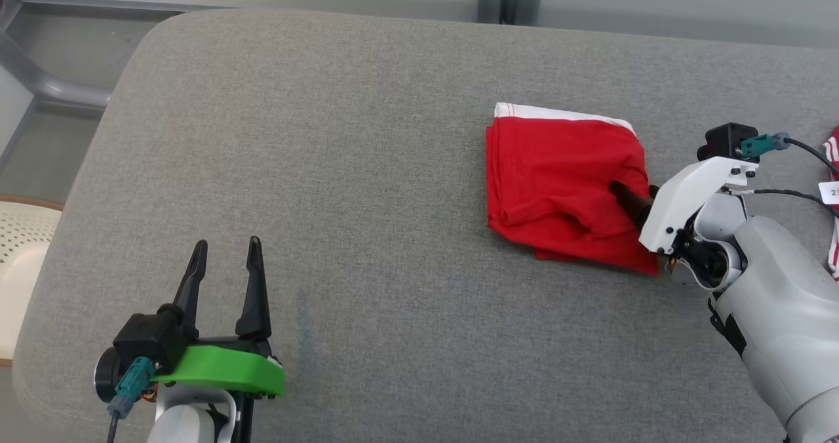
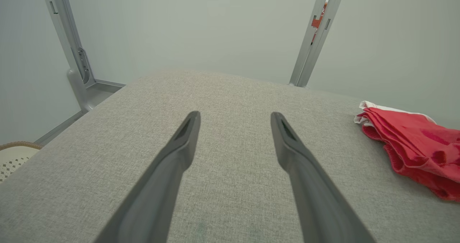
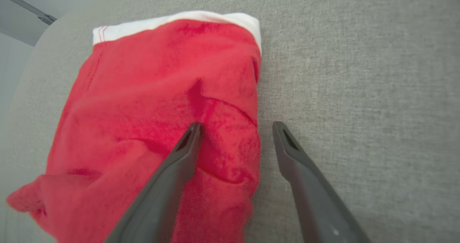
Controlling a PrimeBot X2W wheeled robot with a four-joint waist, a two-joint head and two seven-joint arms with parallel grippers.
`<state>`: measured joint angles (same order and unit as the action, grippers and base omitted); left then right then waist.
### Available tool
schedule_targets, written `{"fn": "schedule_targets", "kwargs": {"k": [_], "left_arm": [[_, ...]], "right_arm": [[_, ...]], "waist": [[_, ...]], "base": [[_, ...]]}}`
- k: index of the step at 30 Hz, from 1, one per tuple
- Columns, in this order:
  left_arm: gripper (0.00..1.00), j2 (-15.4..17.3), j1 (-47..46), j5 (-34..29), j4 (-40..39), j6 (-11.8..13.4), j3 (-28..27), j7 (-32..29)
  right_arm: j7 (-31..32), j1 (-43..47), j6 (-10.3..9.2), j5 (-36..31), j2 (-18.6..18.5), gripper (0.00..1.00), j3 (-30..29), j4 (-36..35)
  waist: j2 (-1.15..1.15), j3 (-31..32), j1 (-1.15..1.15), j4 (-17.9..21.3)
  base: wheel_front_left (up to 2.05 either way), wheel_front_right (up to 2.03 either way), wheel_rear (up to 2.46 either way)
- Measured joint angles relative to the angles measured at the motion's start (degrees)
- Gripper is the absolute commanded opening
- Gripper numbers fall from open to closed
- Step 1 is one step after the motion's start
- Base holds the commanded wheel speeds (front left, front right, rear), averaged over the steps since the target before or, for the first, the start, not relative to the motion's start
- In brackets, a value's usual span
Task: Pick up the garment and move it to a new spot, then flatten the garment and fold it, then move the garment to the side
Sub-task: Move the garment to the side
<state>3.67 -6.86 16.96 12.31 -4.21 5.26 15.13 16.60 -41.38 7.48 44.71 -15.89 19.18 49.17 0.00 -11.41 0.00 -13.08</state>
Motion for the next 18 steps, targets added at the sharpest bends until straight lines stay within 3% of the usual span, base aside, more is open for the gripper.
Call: {"fn": "schedule_targets", "kwargs": {"k": [8, 9, 10, 12, 18], "left_arm": [[1.0, -0.46, -0.6, -0.32, 0.1, -0.32, -0.21, 0.0], [1.0, -0.47, -0.64, -0.34, 0.14, -0.32, -0.23, 0.0], [1.0, -0.48, -0.73, -0.38, 0.16, -0.34, -0.25, 0.0], [1.0, -0.53, -0.82, -0.45, 0.21, -0.41, -0.32, 0.0], [1.0, -0.62, -0.86, -1.1, 0.6, -0.85, -0.16, 0.0]], "right_arm": [[-0.24, -1.27, 0.0, 3.76, -0.43, 1.0, 2.31, 2.25], [-0.43, -1.28, 0.01, 4.08, -0.46, 0.79, 2.63, 2.35], [-0.56, -1.3, 0.01, 4.55, -0.49, 0.45, 3.03, 2.35], [-0.9, -1.29, 0.01, 5.5, -0.6, 0.0, 3.93, 2.34], [-3.47, -1.1, 0.0, 7.84, -0.63, 0.0, 6.73, 1.6]], "waist": [[0.0, -1.71, 0.0, -1.49], [0.0, -1.71, 0.0, -1.45], [0.0, -1.69, 0.0, -1.36], [0.0, -1.59, 0.0, -1.14], [0.0, -0.81, 0.0, 0.08]], "base": [[0.0, 0.0, 0.0], [0.0, 0.0, 0.0], [0.0, 0.0, 0.0], [0.0, 0.0, 0.0], [0.0, 0.0, 0.0]]}}
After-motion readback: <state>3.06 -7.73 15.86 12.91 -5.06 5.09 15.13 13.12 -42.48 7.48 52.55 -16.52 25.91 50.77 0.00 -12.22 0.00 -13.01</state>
